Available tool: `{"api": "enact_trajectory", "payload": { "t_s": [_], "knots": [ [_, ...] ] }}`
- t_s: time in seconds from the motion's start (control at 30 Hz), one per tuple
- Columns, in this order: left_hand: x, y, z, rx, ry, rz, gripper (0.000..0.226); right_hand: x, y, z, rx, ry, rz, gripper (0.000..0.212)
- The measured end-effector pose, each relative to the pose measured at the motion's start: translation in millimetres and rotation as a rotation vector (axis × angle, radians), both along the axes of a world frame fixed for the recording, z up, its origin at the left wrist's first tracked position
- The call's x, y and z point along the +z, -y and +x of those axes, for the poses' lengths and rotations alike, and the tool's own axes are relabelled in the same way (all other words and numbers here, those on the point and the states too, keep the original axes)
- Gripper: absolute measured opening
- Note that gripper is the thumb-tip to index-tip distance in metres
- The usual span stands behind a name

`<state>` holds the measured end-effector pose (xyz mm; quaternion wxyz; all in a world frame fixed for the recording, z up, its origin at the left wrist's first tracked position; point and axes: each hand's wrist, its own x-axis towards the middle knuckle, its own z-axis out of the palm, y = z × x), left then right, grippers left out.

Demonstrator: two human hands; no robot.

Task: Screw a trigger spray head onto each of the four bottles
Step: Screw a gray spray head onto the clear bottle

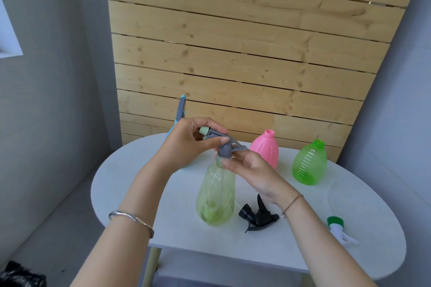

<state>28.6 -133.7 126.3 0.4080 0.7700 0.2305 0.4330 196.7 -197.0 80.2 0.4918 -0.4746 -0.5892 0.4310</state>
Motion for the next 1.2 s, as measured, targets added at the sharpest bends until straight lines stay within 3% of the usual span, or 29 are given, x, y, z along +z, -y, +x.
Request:
{"api": "enact_trajectory", "payload": {
  "t_s": [0.07, 0.2, 0.37, 0.57, 0.73, 0.93, 1.07, 1.2],
  "knots": [
    [1, 0, 0, 0.003, -0.012, 0.025, 0.014, 1, 3, 1, 0.004, -0.013, -0.003, 0.030],
    [2, 2, 0, -0.008, -0.016, 0.045, 0.015, -8, -1, -13, -0.231, 0.011, 0.091, 0.033],
    [3, 3, -1, -0.009, -0.028, 0.040, 0.016, -3, 3, -3, -0.034, -0.089, 0.015, 0.030],
    [3, 4, -2, -0.009, -0.024, 0.041, 0.014, -10, 0, -13, -0.238, -0.064, 0.108, 0.025],
    [3, 4, -3, -0.017, -0.041, 0.043, 0.014, -2, 3, -3, -0.026, -0.140, 0.036, 0.023],
    [3, 5, -2, -0.007, -0.043, 0.060, 0.011, -7, 1, -19, -0.288, -0.068, 0.144, 0.029],
    [3, 4, -2, -0.001, -0.044, 0.048, 0.012, -1, 4, -8, -0.015, -0.078, 0.025, 0.033],
    [3, 4, -1, -0.003, -0.039, 0.040, 0.013, -7, 4, -17, -0.134, -0.153, 0.053, 0.031]
  ]
}}
